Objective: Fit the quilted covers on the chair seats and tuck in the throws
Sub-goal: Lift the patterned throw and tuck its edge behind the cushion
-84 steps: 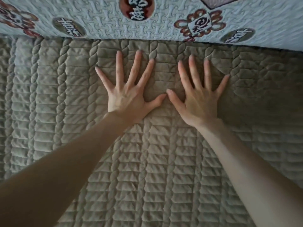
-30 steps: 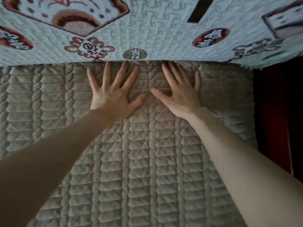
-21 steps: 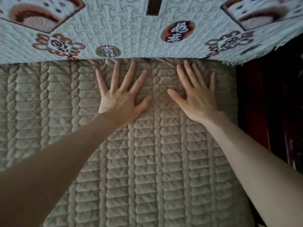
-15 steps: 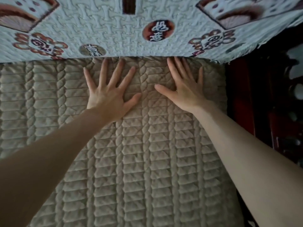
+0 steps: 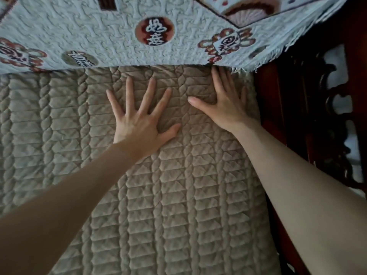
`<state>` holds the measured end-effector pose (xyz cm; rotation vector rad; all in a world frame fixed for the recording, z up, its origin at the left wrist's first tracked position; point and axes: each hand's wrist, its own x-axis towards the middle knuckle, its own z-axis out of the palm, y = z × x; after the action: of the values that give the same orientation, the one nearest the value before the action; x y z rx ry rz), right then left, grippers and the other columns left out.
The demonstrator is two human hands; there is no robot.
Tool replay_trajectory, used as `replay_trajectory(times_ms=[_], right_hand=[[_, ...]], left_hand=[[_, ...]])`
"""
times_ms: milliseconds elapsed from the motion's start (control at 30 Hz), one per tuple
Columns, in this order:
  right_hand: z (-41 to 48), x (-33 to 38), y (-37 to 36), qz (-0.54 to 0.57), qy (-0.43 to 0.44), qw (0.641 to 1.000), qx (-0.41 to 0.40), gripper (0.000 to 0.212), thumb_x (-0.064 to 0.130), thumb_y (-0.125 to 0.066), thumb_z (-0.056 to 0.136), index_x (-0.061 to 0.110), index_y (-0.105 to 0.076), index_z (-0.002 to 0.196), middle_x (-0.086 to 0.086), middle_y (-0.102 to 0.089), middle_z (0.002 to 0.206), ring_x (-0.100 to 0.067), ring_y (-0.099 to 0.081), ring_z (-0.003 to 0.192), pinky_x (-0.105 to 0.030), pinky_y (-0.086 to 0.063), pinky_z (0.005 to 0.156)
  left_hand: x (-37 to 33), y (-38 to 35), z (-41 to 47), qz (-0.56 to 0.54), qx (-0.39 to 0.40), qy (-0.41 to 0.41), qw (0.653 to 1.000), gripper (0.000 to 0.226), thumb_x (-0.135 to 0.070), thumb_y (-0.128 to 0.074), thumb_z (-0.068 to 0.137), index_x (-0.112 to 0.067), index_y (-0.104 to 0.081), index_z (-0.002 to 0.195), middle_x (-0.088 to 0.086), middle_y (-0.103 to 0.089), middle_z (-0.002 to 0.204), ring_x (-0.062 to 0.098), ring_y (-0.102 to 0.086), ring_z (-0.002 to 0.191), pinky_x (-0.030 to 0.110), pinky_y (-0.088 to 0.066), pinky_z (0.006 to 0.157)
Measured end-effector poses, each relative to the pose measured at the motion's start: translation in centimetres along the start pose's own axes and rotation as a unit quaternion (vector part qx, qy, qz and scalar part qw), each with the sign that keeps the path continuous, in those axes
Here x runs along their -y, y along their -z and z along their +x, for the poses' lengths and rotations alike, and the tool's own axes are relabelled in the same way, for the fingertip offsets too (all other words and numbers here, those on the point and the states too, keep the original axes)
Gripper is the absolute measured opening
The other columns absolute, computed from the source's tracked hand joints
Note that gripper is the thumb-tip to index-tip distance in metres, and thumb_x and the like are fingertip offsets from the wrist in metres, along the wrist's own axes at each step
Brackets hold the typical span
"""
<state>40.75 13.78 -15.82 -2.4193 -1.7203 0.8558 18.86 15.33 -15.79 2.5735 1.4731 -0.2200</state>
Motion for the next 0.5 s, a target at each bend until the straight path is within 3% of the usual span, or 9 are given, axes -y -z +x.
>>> replay_trajectory(times_ms=[167,267,400,500], right_hand=[[-1.0,-0.2,0.2,0.004,-0.05,0.997,-0.057,0.115,0.084,-0.045,0.075,0.022,0.012,0.154,-0.008,0.019,0.161,-0.022,0.018,0.147,-0.044,0.013,0.117],[-0.2,-0.8,0.4,0.026,-0.054,0.997,-0.039,0.119,0.084,-0.048,0.073,0.022,0.014,0.154,-0.005,0.019,0.161,-0.019,0.018,0.147,-0.039,0.013,0.117],[1.2,-1.9,0.2,0.143,-0.059,0.988,-0.028,0.124,0.083,-0.057,0.067,0.024,0.009,0.154,0.004,0.015,0.162,-0.01,0.014,0.147,-0.039,0.005,0.121],[0.4,-2.1,0.8,0.187,-0.052,0.98,-0.045,0.116,0.077,-0.059,0.072,0.023,0.002,0.156,0.005,0.008,0.163,-0.008,0.007,0.148,-0.036,0.001,0.122]], left_hand=[[-1.5,-0.1,-0.2,-0.018,-0.015,-0.074,0.997,0.077,-0.073,-0.016,0.088,-0.032,-0.018,0.153,0.005,-0.012,0.162,0.035,-0.005,0.148,0.076,-0.002,0.106],[-2.2,-0.3,0.6,-0.004,0.001,-0.057,0.998,0.077,-0.076,-0.008,0.086,-0.038,-0.004,0.153,0.001,-0.001,0.163,0.033,0.003,0.148,0.074,0.002,0.107],[-2.3,-0.6,1.1,0.014,0.014,-0.039,0.999,0.077,-0.077,0.002,0.083,-0.041,0.01,0.15,-0.002,0.01,0.162,0.03,0.013,0.147,0.073,0.006,0.107],[-2.7,0.0,0.5,-0.008,0.01,-0.041,0.999,0.081,-0.077,-0.004,0.083,-0.035,0.005,0.152,0.001,0.007,0.163,0.031,0.011,0.148,0.073,0.006,0.108]])
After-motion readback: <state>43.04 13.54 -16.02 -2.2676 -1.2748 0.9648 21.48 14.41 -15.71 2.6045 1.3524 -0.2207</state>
